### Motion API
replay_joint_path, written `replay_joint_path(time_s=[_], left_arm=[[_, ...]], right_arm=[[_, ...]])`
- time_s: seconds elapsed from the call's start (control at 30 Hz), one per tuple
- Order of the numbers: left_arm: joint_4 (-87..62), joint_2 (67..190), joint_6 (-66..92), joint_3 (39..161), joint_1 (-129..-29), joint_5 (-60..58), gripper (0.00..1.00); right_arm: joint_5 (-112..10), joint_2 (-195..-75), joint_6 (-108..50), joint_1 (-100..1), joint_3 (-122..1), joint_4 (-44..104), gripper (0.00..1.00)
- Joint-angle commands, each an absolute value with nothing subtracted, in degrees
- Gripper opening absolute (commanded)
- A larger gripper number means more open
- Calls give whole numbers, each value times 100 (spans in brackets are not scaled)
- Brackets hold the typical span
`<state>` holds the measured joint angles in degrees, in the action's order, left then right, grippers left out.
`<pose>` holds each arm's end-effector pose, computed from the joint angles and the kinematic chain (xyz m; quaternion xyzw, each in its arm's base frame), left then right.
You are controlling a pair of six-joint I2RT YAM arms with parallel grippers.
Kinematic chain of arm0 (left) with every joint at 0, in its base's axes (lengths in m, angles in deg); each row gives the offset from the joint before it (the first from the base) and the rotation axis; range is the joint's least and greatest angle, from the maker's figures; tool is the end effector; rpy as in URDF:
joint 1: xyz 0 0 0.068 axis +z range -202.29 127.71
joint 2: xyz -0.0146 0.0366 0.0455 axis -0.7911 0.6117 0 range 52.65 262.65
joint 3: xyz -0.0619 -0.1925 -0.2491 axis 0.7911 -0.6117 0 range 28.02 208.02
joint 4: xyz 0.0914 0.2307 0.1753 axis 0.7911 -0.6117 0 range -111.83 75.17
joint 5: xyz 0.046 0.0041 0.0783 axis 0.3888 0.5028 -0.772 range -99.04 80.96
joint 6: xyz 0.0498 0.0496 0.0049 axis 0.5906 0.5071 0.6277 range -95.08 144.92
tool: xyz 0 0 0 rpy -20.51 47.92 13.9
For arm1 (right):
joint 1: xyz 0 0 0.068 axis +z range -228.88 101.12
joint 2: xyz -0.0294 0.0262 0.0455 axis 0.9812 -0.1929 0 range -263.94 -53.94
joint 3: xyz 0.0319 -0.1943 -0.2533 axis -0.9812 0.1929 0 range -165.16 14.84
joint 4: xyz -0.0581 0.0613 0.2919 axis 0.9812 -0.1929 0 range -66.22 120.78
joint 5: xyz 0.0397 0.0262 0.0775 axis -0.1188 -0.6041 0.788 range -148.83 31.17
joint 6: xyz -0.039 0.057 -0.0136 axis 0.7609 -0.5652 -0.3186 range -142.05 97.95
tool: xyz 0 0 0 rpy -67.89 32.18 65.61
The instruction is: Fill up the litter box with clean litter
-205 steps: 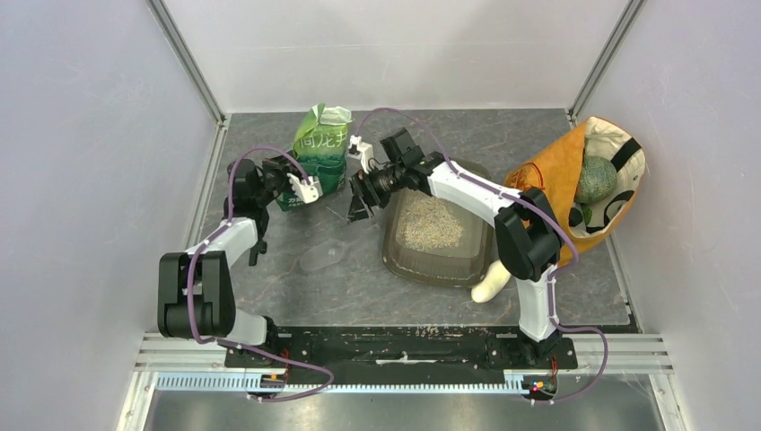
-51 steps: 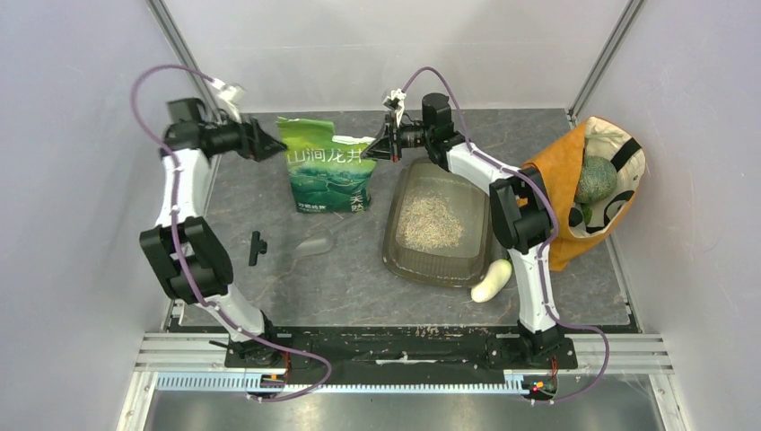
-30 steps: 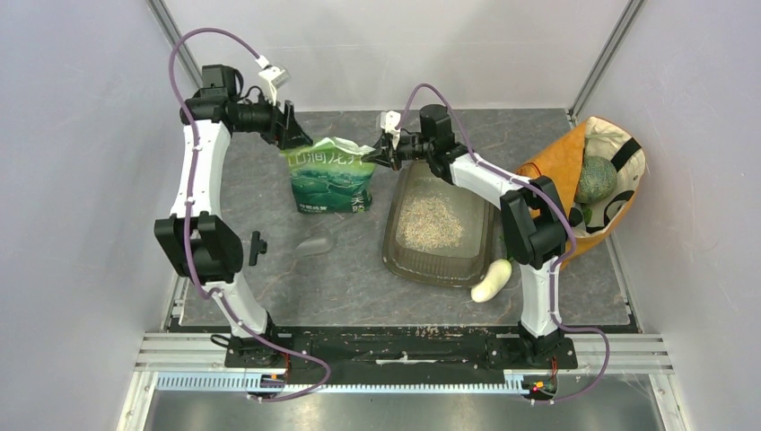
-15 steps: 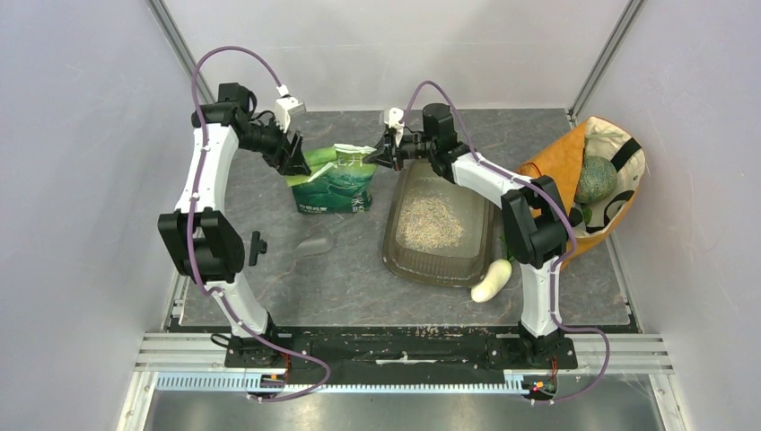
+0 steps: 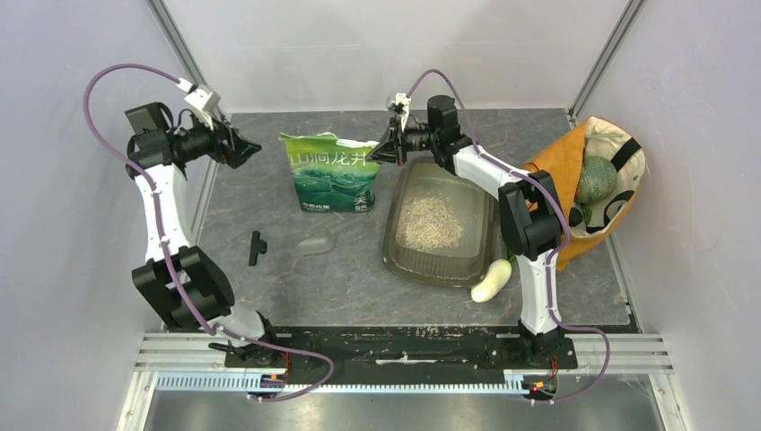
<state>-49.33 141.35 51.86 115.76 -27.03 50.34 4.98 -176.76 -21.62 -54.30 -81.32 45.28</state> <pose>0.3719 0.1207 0.4220 0.2382 0.7688 -0.2202 0.5511 0.4996 0.2854 0.2795 -0.4672 0.5729 0.5137 0.4355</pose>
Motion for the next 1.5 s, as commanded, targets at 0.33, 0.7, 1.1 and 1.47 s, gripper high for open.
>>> replay_joint_path(time_s=[0.33,0.7,1.1,1.47], left_arm=[[-3492,14322,4382,10942,-4138,5460,90],[-2314,15026,1969,11448,-4198,5285,58],[-4685,15384,2105,11926,-4194,4327,2],[-5214,14815,4006,12465,-4016,4490,70]], right_arm=[[1115,-17671,-2559,-5428,-8543,5074,0],[1138,-17673,-2430,-5463,-8538,5074,14],[827,-17483,-2727,-5504,-7924,5199,46],[1038,-17555,-2950,-5499,-8048,5184,7]])
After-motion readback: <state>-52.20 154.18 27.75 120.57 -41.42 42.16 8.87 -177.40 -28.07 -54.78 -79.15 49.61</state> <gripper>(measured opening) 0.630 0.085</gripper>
